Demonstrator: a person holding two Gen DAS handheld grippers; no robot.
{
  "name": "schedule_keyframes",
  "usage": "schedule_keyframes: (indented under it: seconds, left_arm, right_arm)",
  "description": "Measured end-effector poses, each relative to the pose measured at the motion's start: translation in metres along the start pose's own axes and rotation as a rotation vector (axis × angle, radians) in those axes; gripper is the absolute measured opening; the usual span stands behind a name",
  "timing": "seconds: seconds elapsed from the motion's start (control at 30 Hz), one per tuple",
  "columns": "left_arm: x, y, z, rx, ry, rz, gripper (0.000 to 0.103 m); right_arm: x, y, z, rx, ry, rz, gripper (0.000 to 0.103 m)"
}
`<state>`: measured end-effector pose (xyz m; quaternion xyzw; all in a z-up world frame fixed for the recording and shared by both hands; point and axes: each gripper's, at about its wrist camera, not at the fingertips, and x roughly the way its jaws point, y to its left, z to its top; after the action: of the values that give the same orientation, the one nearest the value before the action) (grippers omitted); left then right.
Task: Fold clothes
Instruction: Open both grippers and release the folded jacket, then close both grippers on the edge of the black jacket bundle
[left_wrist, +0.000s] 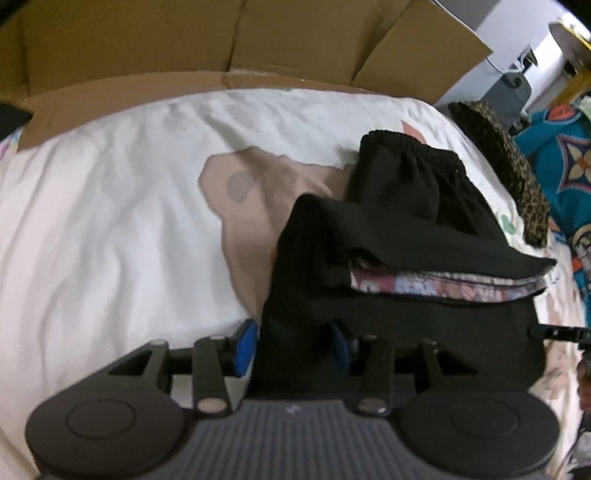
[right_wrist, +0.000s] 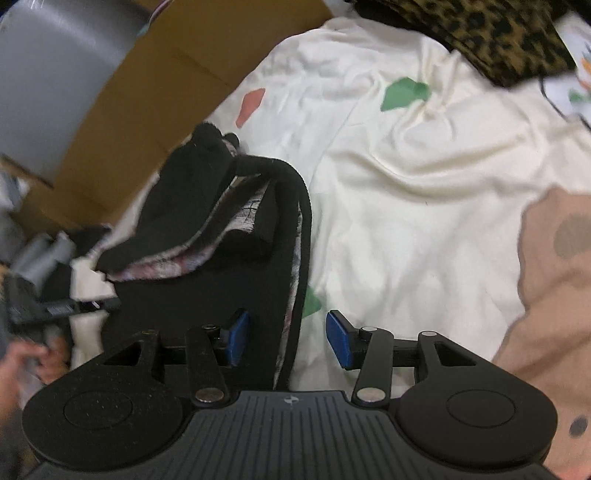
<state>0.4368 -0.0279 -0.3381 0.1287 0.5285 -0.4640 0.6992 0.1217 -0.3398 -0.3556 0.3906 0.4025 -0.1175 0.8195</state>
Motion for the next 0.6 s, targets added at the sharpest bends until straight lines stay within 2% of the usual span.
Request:
schedule_keyframes:
  seconds: [0.17, 0.6]
  left_arm:
    - [0.008, -0.008, 0.011, 0.048, -0.03, 0.007, 0.046]
    - [0.006, -0.015, 0.061, 0.022, -0.128, -0.038, 0.046]
  right_arm:
    - [0.009, 0.008, 0.013, -0.04, -0.043, -0.024, 0.053]
    - [0.016, 0.023, 0.069, -0.114, -0.124, -0.062, 0.053]
